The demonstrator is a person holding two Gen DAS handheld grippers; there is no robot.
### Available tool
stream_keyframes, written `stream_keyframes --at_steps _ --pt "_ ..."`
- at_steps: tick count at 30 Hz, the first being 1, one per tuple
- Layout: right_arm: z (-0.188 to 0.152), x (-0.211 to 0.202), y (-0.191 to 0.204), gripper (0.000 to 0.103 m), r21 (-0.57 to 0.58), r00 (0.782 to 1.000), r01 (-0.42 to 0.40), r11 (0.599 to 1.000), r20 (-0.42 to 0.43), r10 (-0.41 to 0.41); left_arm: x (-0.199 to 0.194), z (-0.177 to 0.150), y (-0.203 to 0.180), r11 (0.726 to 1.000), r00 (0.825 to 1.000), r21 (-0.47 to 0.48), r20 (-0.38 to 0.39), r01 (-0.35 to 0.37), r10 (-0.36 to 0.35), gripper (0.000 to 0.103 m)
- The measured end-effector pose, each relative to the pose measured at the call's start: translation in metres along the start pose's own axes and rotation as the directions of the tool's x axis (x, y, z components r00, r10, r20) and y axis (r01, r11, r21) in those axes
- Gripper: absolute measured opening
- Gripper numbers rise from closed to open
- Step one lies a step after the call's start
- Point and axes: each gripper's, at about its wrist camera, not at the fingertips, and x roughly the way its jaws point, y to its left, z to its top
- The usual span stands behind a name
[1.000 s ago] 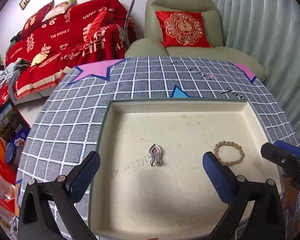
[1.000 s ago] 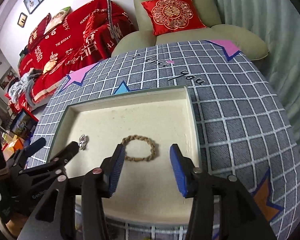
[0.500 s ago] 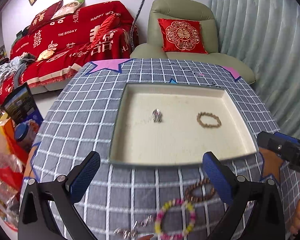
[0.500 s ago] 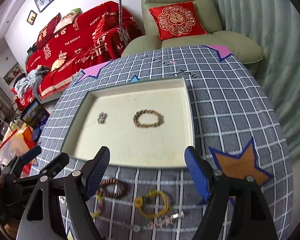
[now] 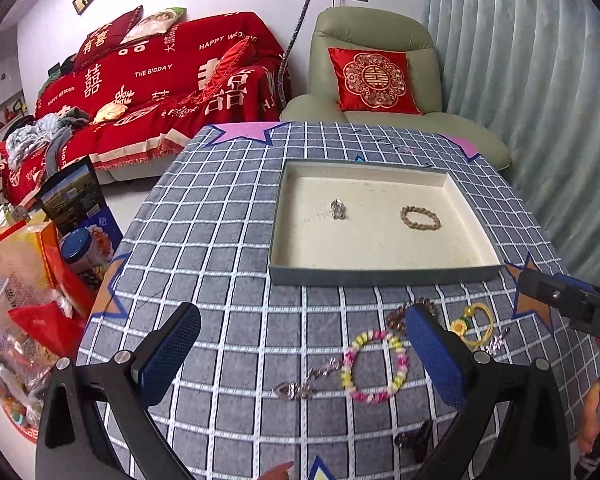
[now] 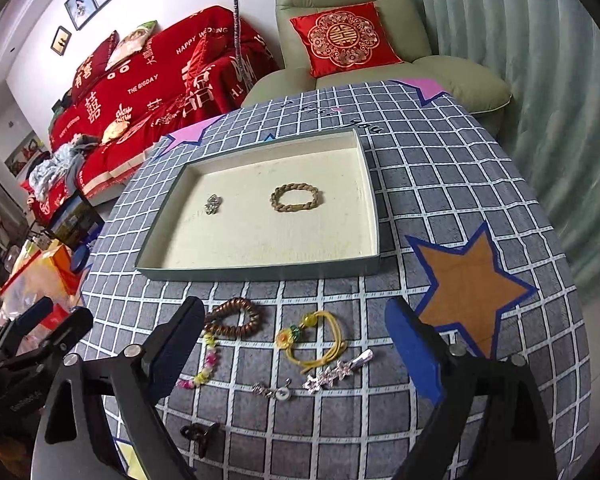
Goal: Organize jewelry
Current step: 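Lift both tools out of the tray and move them back over the jewelry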
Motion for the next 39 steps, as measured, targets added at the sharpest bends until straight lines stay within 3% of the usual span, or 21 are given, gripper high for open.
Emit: stream_keyframes --at_steps 10,11,14,19,26,33,39 --pt "-0.018 -0.026 0.002 0.093 0.001 0.999 0.007 1.0 0.032 -0.007 -0.012 -0.015 -0.001 0.999 1.0 0.005 0.004 0.031 -0.031 0.103" --pt "-0.02 -0.028 0.001 0.101 0.003 0.999 0.011 1.0 0.04 -0.011 -0.015 -0.016 -0.001 0.999 0.999 0.006 0.006 0.036 -0.036 0.103" --pt "-0.027 -0.034 0.001 0.103 0.005 0.998 0.023 1.0 0.053 -0.024 -0.02 -0.018 0.0 0.999 0.999 0.001 0.006 0.043 -0.043 0.103" --pt "-0.04 -0.039 0.003 0.103 -0.006 0.998 0.033 0.999 0.061 -0.032 -0.026 -0.026 0.005 1.0 1.0 0.014 0.007 -0.007 0.006 0.103" --pt "-0.051 -0.041 0.003 0.103 0.019 0.999 0.01 1.0 0.036 -0.011 -0.026 -0.038 0.016 0.999 0.999 0.012 -0.003 -0.032 0.033 0.103" --pt "-0.059 -0.047 0.005 0.103 -0.039 0.998 0.066 0.997 0.015 -0.065 -0.013 -0.054 0.02 1.0 0.999 0.01 -0.038 -0.029 0.03 0.103" --pt "-0.064 -0.046 0.001 0.103 -0.035 0.998 0.066 0.997 -0.003 -0.066 -0.011 -0.063 0.025 1.0 0.998 0.009 -0.053 -0.019 0.02 0.103"
